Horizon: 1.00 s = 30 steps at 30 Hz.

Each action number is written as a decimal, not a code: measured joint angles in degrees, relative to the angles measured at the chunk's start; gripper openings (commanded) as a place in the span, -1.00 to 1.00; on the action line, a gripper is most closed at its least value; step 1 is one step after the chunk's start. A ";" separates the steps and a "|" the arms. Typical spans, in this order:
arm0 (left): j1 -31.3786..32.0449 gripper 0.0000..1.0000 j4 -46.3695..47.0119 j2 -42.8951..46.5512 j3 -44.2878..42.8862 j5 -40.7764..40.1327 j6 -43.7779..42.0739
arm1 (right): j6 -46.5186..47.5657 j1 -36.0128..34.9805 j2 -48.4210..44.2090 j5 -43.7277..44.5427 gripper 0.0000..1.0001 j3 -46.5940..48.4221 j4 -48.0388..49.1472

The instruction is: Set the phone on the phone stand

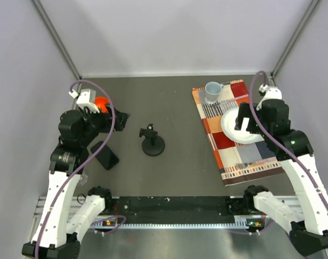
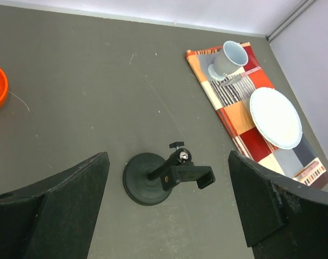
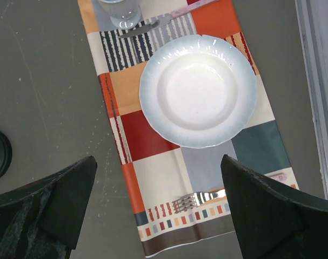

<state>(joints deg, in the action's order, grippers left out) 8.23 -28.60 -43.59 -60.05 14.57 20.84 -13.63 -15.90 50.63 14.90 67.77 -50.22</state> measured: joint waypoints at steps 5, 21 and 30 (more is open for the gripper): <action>0.00 0.85 -0.98 -0.35 1.42 2.14 -1.11 | 0.09 -0.09 -0.22 -1.88 0.98 -0.28 0.00; 21.38 0.50 -6.29 -0.39 9.20 -7.98 -4.26 | -9.86 -44.59 19.50 -1.84 0.72 -6.54 23.76; 23.12 0.50 -3.91 10.95 16.55 -21.11 0.35 | -14.62 -47.60 27.78 -1.53 0.54 -7.61 41.64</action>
<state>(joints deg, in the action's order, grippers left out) 31.35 -32.51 -32.64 -43.51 -6.55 21.19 -28.25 -63.51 78.41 13.37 60.16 -8.58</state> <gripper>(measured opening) 0.752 0.797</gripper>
